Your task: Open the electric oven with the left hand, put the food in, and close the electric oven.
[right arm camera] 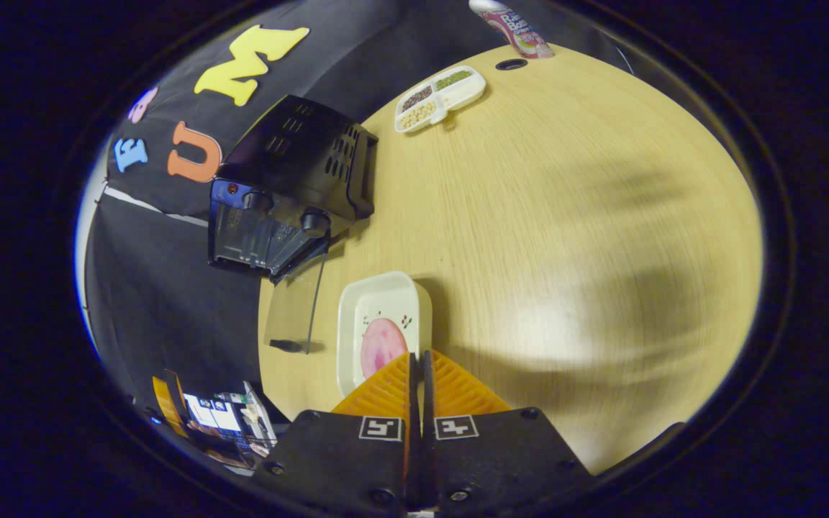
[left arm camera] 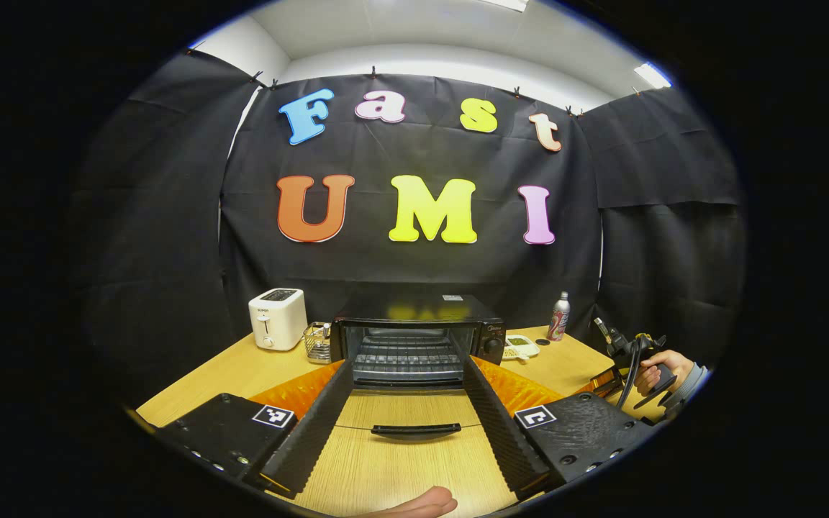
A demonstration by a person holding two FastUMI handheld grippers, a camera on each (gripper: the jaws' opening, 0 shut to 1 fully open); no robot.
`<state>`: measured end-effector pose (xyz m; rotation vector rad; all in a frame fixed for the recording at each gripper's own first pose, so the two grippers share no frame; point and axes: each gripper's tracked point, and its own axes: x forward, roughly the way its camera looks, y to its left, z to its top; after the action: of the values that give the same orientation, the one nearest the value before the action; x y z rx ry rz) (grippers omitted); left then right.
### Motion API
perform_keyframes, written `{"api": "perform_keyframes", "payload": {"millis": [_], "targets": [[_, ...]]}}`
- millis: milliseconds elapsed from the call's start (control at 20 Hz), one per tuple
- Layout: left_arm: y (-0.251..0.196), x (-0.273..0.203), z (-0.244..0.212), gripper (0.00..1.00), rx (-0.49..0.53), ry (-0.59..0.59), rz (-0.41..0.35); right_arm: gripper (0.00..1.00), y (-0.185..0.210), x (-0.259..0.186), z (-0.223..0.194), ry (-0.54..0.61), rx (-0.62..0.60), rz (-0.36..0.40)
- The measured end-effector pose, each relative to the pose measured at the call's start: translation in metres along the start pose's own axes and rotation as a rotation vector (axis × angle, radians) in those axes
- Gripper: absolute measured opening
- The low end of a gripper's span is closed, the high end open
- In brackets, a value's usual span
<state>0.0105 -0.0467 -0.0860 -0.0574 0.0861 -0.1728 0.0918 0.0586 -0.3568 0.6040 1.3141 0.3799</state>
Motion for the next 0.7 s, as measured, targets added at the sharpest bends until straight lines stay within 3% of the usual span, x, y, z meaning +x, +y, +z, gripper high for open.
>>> {"api": "perform_keyframes", "payload": {"millis": [50, 300, 700], "targets": [[-0.001, -0.001, 0.0, 0.95, -0.002, 0.001, -0.002, 0.04, 0.001, -0.002, -0.001, -0.001, 0.001, 0.006], [-0.003, 0.0, 0.0, 0.95, -0.002, 0.002, -0.004, 0.0, 0.012, -0.013, -0.001, -0.014, 0.024, 0.075], [0.001, -0.012, 0.001, 0.95, 0.005, -0.002, -0.008, 0.04, 0.054, -0.058, 0.013, -0.107, -0.025, 0.113]]}}
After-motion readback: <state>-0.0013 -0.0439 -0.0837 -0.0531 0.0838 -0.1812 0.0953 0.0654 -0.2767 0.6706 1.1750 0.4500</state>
